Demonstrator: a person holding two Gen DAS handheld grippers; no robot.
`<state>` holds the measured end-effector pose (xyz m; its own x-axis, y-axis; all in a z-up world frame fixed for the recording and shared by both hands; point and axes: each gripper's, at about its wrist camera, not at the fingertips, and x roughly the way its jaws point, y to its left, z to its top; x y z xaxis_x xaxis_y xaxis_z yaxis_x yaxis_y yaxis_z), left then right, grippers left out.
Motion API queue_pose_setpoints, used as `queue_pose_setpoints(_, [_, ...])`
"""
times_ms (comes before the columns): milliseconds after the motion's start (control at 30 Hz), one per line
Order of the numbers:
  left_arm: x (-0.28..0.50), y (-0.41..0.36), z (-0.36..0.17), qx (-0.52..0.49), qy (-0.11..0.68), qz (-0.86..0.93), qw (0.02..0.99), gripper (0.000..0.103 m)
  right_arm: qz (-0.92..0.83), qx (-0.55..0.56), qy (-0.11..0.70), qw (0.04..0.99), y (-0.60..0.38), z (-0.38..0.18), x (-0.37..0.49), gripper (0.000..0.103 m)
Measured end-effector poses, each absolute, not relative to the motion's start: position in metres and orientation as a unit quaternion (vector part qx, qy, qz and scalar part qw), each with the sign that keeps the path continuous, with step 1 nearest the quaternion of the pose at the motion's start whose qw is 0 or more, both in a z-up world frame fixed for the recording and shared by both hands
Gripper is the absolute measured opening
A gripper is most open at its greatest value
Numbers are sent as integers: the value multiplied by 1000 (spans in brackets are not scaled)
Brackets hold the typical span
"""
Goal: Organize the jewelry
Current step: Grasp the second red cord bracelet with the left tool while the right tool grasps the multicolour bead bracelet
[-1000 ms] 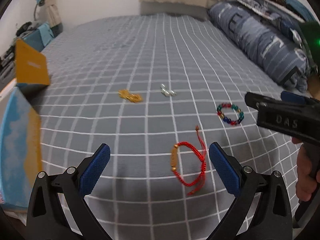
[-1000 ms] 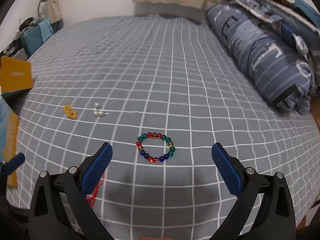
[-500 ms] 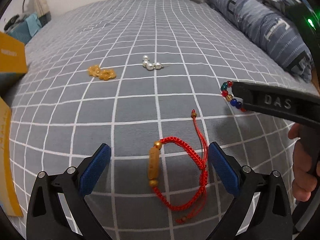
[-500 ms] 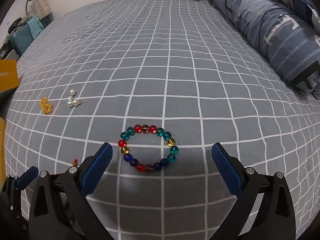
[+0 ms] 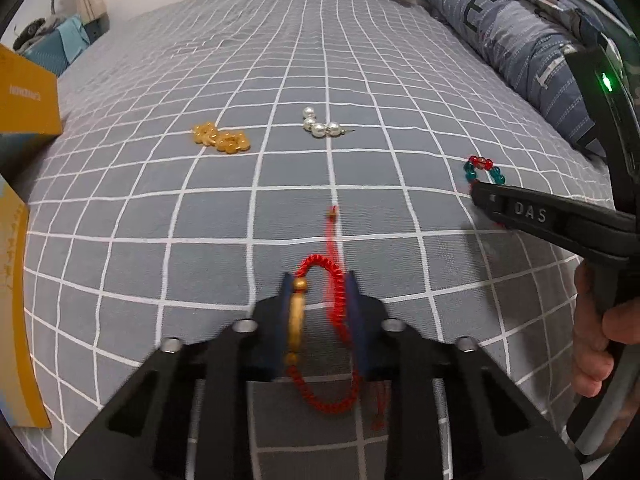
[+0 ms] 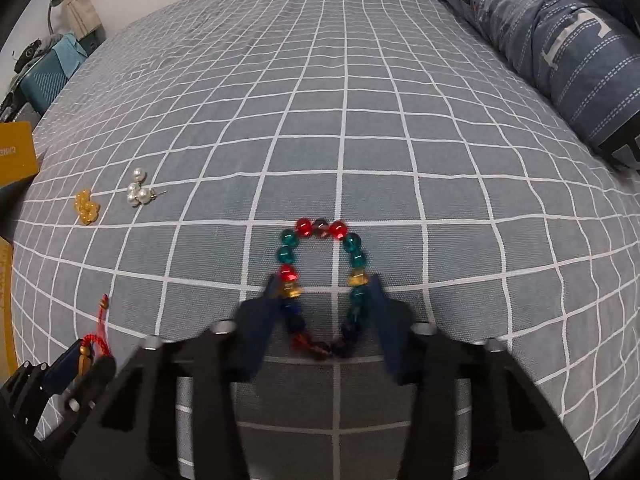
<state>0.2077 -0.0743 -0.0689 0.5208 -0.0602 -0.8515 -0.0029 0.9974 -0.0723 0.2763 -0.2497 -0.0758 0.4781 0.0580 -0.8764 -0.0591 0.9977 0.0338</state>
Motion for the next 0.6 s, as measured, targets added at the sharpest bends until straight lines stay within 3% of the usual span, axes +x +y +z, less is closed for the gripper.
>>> queue_pose_setpoints(33, [207,-71,-68,-41,492,-22,869,10,37,0,509,860,-250,-75,275,17])
queue_pose_setpoints(300, [200,-62,-55,-36,481,-22,876,8,38,13,496,867,-254,-66,266,16])
queue_pose_setpoints(333, [200,-59,-54,-39,480,-25,876,8,38,13,495,868,-254,-65,266,8])
queue_pose_setpoints(600, [195,-47,-43,-44,473,-21,880,8,32,9,485,874,-254,-60,260,9])
